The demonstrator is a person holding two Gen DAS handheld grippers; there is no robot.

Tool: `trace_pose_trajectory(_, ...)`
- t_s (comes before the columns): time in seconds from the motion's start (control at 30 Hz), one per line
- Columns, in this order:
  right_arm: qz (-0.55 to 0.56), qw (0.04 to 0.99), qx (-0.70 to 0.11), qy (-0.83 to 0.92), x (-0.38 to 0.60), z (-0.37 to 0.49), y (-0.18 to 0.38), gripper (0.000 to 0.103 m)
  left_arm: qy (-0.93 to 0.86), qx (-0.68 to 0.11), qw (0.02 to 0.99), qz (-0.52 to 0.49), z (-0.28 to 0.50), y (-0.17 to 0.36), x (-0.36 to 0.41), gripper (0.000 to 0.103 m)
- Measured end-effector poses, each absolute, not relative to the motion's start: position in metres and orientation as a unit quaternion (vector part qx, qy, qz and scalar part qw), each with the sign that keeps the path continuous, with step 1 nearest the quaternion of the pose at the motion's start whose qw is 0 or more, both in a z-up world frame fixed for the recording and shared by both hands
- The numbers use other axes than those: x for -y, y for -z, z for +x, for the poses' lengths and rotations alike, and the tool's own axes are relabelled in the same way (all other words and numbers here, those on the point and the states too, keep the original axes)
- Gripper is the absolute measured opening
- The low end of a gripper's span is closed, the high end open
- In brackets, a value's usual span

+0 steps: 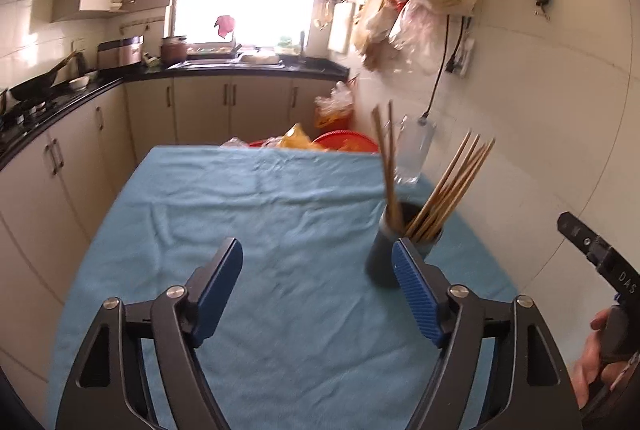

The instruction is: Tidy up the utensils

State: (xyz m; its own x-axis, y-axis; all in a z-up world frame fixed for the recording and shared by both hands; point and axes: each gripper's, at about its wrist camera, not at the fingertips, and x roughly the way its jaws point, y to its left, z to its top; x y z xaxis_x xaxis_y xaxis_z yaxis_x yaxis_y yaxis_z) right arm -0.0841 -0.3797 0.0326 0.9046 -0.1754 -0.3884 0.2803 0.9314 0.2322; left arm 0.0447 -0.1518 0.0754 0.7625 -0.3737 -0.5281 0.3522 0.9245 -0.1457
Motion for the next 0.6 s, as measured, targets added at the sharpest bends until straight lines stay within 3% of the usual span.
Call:
trace_pose_trajectory(0.37,0.150,0.955,-0.229,0.118,0.362,-0.100,-0.005,0.085,0.161,-0.312,0.936,0.009,0.023,-0.045,0.141,0.077)
trace_pose_trajectory(0.6,0.122,0.957,-0.233,0.126,0.347,-0.101,-0.003,0.089,0.141,-0.302,0.942,0.033,0.019,-0.040,0.142,0.084)
